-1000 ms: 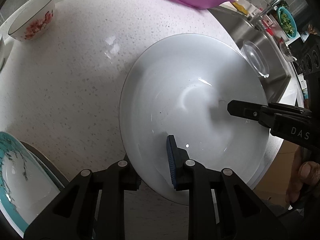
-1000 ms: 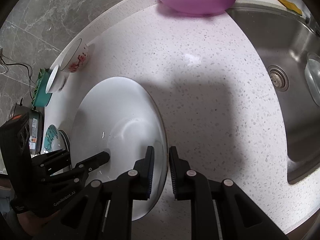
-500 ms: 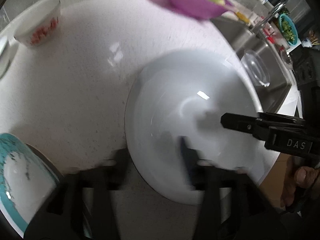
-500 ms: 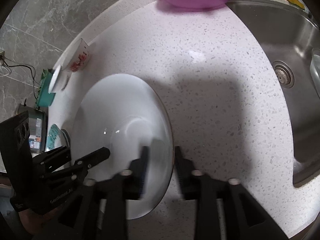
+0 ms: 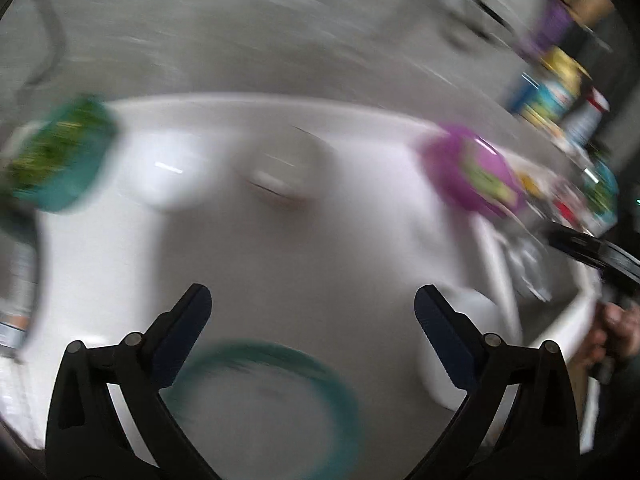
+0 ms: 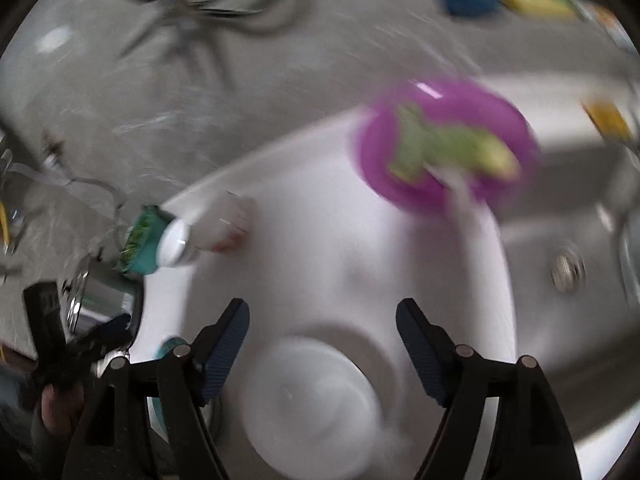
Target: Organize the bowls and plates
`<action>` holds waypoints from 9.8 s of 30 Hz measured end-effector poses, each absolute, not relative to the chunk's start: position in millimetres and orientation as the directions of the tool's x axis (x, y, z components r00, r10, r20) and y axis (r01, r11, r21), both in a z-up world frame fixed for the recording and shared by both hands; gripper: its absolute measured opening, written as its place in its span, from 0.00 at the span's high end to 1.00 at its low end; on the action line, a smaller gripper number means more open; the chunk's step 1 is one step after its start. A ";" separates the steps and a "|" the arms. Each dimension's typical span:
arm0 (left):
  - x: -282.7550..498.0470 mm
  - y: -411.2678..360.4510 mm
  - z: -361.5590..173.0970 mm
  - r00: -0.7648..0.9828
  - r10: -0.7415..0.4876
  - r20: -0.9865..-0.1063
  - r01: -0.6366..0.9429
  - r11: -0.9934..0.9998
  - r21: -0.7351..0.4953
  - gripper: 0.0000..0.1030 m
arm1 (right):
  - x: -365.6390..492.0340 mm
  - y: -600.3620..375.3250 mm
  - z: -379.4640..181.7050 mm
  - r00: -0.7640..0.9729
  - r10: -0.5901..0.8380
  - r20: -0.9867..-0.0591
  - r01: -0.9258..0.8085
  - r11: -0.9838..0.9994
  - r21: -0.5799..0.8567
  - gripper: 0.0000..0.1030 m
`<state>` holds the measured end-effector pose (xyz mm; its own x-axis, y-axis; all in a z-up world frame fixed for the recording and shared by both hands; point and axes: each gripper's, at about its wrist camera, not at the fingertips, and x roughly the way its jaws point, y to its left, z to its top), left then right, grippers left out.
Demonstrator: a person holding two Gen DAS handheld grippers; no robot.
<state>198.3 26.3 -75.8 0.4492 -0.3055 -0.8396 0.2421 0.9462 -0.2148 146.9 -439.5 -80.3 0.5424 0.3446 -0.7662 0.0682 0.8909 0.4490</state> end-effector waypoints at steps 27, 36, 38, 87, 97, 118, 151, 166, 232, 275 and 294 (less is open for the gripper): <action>400.5 205.9 -215.5 0.332 -0.143 -0.932 -0.075 0.981 -0.177 0.05 | 463.9 -75.4 -167.5 0.041 0.305 -0.951 -0.381 0.885 0.268 0.36; 414.1 193.1 -238.5 0.310 -0.204 -0.929 -0.068 0.970 -0.235 0.47 | 461.2 -56.8 -200.7 -0.024 0.244 -0.970 -0.441 0.868 0.229 0.44; 414.6 188.4 -240.8 0.308 -0.219 -0.926 -0.057 0.967 -0.247 0.53 | 459.5 -53.0 -210.4 -0.041 0.220 -0.975 -0.449 0.868 0.214 0.51; 191.3 -103.5 -108.4 0.213 -0.461 -0.862 0.560 0.780 -0.279 0.88 | 186.5 -320.9 -110.4 0.194 0.290 -0.937 -0.050 0.957 0.285 0.86; 128.7 -184.8 -158.1 0.133 -0.379 -0.916 0.614 0.756 -0.224 0.88 | 104.4 -386.0 -156.5 0.171 0.340 -0.925 0.070 0.932 0.355 0.86; 124.8 -199.8 -217.4 0.091 -0.294 -0.951 0.583 0.790 -0.188 0.88 | 112.1 -392.1 -206.9 0.073 0.316 -0.946 0.039 0.947 0.319 0.86; 203.5 -82.3 -126.4 0.183 -0.593 -0.784 0.486 0.748 -0.452 0.15 | 125.8 -413.3 -107.9 0.388 0.452 -0.804 0.009 0.870 0.493 0.23; 408.1 18.9 -185.5 0.205 -0.519 -0.830 0.257 0.847 -0.466 0.16 | 324.6 -318.3 -133.8 0.310 0.644 -0.699 -0.021 0.740 0.673 0.23; 371.1 -80.0 -166.5 0.091 -0.517 -0.851 0.367 0.812 -0.454 0.88 | 307.0 -348.9 -156.1 0.221 0.619 -0.753 0.096 0.755 0.649 0.75; 114.1 -195.6 -202.0 -0.149 -0.461 -0.875 0.475 0.743 -0.472 0.86 | 74.7 -451.6 -164.8 0.216 0.603 -0.768 0.310 0.704 0.639 0.74; 121.1 -207.7 -213.6 -0.137 -0.436 -0.889 0.467 0.763 -0.446 0.84 | 84.7 -418.9 -156.6 0.186 0.446 -0.875 0.192 0.857 0.478 0.75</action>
